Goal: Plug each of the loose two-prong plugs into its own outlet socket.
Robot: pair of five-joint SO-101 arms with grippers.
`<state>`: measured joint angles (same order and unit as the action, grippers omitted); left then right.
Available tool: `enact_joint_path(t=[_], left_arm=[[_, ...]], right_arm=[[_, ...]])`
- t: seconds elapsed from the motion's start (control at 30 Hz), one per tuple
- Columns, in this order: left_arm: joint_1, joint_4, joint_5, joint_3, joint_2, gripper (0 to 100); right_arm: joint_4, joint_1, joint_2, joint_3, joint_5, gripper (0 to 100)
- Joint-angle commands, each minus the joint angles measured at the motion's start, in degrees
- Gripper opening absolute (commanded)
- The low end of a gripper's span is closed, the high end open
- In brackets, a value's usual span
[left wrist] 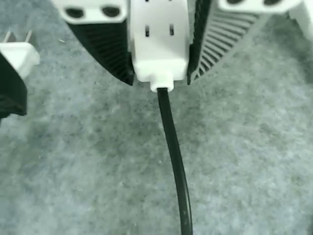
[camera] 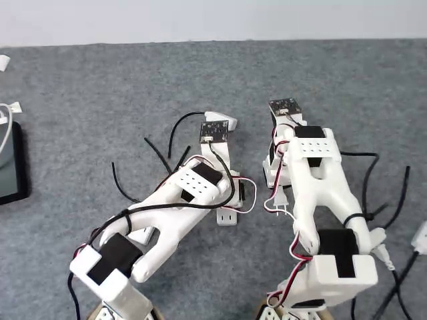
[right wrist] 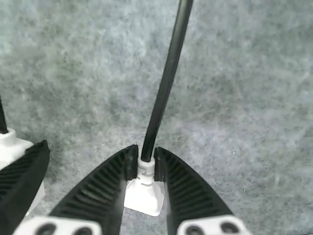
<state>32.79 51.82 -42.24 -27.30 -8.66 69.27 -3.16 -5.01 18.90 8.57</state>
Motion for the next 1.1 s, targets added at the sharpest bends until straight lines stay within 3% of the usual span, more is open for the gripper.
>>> enact_joint_path(t=[0.0,0.13,0.37,0.53,0.73,0.93,1.07], left_arm=[[0.18,-1.41,0.26,2.86,0.26,2],[0.18,-0.62,0.26,2.86,0.35,5],[0.09,3.78,0.0,3.03,0.97,29],[0.18,4.22,0.26,3.21,2.2,29],[0.09,8.0,0.62,0.57,13.8,29],[-2.9,8.0,11.43,-5.49,22.33,29],[-10.2,8.18,18.9,-10.15,27.78,29]], right_arm=[[-0.84,-0.48,3.12,-0.35,-0.62,0.8],[-0.84,-0.48,3.12,-0.35,-0.62,0.8],[-0.84,-0.4,3.12,-0.35,-0.62,0.8],[-1.27,-0.4,3.12,-0.35,-0.62,0.8],[-4.09,-0.57,4.09,1.85,-4.13,0.8],[-4.7,-4.62,14.02,3.43,-10.11,0.8],[-8.84,-7.34,25.36,9.49,-11.25,0.8]])
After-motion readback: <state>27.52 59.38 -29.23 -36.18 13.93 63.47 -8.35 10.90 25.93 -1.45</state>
